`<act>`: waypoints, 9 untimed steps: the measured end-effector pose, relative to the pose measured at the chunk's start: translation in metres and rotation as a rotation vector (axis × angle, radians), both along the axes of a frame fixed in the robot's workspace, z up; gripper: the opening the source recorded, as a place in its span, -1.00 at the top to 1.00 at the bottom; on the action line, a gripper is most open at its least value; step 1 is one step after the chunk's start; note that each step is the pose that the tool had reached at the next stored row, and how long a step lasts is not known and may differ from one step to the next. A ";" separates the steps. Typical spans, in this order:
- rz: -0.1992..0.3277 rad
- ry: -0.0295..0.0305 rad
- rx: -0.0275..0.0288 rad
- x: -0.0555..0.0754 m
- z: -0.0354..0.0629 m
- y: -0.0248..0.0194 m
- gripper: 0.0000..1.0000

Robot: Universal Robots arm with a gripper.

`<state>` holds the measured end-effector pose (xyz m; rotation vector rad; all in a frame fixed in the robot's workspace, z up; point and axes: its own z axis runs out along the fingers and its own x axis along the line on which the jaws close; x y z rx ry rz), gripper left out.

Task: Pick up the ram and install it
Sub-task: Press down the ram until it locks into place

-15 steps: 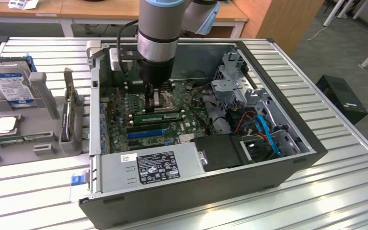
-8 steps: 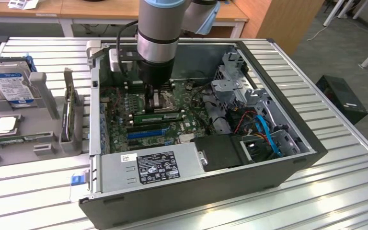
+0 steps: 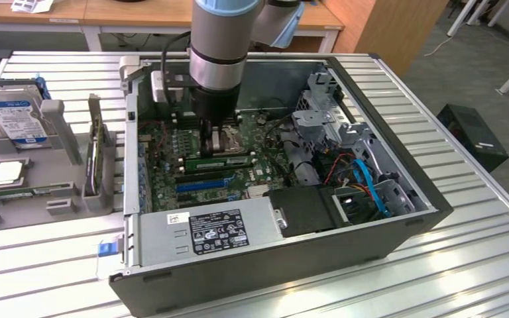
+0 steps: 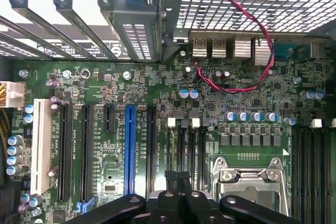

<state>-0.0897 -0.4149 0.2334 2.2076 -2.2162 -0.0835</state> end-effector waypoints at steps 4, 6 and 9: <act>0.000 0.0001 -0.0002 0.000 -0.0021 0.0000 0.79; 0.000 0.0001 -0.0002 0.000 -0.0021 0.0000 0.79; 0.000 -0.0002 0.0003 0.000 -0.0037 0.0001 0.79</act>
